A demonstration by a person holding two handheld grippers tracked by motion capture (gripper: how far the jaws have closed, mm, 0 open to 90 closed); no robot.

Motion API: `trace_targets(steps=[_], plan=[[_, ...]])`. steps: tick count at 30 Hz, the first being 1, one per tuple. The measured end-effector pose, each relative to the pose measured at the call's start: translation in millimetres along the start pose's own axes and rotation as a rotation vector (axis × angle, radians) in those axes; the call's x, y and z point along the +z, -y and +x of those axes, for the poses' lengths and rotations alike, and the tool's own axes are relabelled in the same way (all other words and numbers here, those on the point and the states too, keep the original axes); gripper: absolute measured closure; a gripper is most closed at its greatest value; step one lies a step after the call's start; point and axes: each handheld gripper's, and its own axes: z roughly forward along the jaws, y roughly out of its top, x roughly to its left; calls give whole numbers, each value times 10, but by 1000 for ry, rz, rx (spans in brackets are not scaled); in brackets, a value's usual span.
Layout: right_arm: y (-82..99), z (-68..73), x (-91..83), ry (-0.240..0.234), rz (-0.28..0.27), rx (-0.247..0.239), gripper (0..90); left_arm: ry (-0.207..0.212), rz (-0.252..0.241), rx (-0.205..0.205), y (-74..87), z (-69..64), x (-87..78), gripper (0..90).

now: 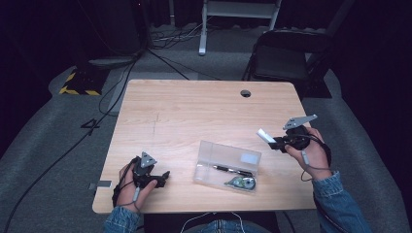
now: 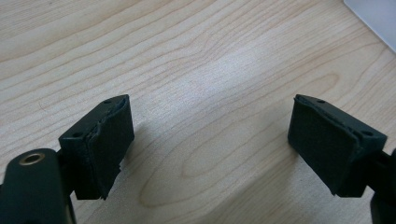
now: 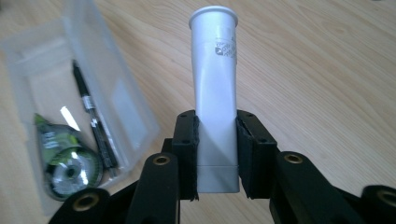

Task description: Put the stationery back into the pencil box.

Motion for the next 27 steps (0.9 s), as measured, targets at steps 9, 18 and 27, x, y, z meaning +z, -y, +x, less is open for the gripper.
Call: trace_targets(steps=[9, 18, 27], plan=[[-140, 244, 2, -53, -8, -92, 715, 1, 5, 3, 11, -7, -14, 149], [-257, 448, 70, -114, -4, -164, 715, 0, 5, -1, 35, -16, -37, 149], [-341, 609, 180, -160, 23, -223, 715, -4, 5, 6, 54, -19, -55, 149]])
